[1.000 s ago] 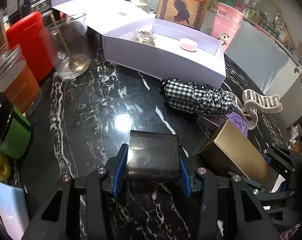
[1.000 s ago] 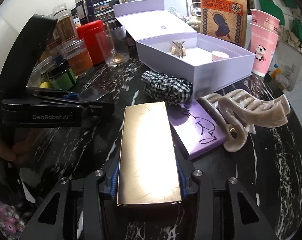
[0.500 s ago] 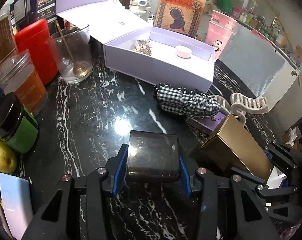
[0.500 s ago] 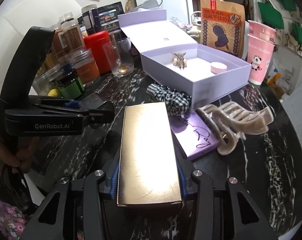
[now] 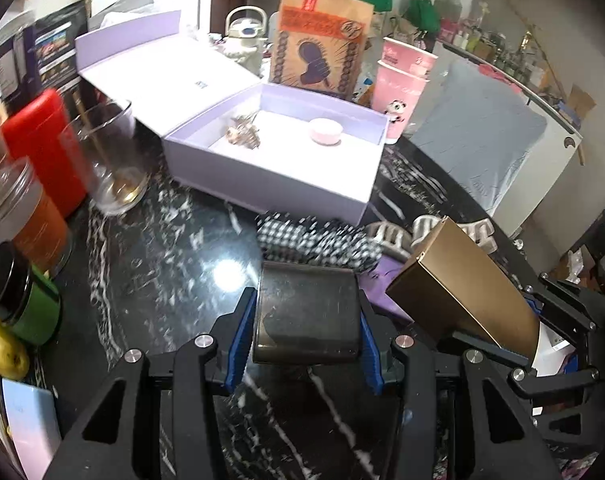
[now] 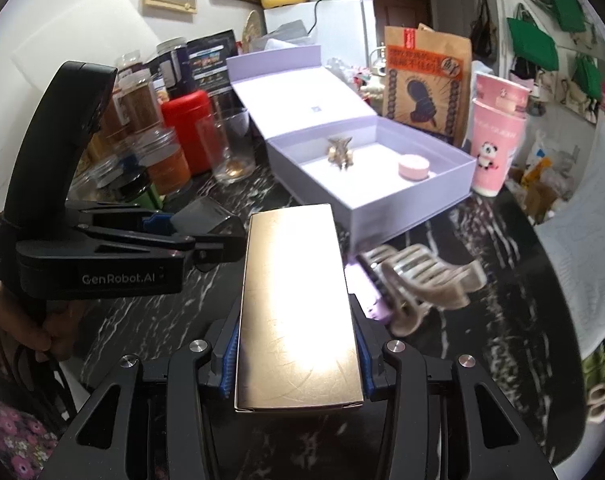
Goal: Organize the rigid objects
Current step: 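Lift the dark case with the left tool while the right tool lifts the gold case, then lower the dark case into the box with the left tool while the right tool carries the gold case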
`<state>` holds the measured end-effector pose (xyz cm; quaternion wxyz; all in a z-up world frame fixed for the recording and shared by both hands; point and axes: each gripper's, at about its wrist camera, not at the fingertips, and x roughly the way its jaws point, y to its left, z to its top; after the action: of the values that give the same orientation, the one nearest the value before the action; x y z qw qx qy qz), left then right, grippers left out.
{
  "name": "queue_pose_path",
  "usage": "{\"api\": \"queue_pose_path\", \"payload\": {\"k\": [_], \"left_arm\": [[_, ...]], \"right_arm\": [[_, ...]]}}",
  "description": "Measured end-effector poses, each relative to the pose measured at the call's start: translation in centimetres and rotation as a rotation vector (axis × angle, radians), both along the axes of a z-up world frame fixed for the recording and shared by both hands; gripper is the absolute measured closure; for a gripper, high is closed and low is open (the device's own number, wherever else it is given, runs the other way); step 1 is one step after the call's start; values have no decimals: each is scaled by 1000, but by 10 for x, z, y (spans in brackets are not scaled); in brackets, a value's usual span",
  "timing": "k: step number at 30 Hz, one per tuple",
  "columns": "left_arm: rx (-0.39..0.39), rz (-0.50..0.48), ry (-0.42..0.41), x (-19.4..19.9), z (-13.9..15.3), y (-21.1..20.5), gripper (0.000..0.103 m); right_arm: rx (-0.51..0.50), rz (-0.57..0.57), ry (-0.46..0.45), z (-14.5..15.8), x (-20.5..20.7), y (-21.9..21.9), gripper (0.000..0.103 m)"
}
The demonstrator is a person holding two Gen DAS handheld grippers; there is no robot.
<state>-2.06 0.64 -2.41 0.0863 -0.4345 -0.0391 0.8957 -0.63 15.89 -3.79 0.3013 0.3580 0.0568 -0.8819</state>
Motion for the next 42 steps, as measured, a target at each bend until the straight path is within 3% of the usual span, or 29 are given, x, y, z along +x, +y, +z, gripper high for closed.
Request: {"api": "queue_pose_path", "payload": {"k": [22, 42], "left_arm": [[-37, -59, 126, -43, 53, 17, 57], [-68, -73, 187, -108, 78, 12, 57]], "right_arm": [[3, 5, 78, 43, -46, 4, 59], [8, -19, 149, 88, -118, 7, 59]]}}
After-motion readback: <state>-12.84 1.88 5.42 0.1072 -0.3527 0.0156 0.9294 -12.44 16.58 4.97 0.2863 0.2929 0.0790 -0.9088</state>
